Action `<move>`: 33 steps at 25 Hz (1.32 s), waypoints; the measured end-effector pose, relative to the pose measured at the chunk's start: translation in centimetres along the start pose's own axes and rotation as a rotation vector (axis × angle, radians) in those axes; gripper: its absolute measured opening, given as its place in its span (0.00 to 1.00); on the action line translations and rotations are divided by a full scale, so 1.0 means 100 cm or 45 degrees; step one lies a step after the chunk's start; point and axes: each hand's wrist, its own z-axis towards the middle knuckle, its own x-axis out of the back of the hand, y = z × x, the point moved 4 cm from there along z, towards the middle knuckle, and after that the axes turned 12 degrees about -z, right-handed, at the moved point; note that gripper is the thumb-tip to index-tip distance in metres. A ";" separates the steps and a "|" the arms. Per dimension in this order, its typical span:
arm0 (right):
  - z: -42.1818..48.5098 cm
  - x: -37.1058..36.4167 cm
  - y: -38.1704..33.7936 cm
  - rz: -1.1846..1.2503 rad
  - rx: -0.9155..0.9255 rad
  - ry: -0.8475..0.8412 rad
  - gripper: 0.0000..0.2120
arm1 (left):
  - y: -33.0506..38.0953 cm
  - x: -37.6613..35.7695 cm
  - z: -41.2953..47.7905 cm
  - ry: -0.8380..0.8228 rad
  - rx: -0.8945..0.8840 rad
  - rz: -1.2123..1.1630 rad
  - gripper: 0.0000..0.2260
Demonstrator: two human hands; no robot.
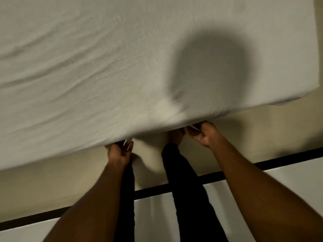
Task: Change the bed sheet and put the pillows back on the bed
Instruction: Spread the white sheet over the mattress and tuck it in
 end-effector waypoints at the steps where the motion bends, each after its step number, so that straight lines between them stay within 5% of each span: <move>1: 0.003 -0.009 0.006 -0.061 -0.026 -0.030 0.08 | 0.006 0.007 0.005 0.036 -0.010 0.020 0.20; 8: 0.002 -0.073 0.053 -0.197 -0.123 0.002 0.04 | 0.014 0.031 0.028 0.159 0.060 0.015 0.04; 16: 0.007 -0.109 0.060 0.038 -0.078 0.325 0.15 | 0.032 0.033 0.048 0.049 0.081 -0.245 0.19; 22: -0.013 -0.142 0.072 0.291 -0.062 0.250 0.18 | 0.063 0.063 0.062 0.096 0.077 -0.438 0.16; 28: -0.018 -0.174 0.090 0.660 -0.070 0.256 0.22 | 0.054 0.065 0.068 0.022 0.186 -0.945 0.26; 33: -0.015 -0.197 0.080 0.843 -0.002 0.282 0.25 | 0.053 0.051 0.068 -0.071 0.195 -0.992 0.27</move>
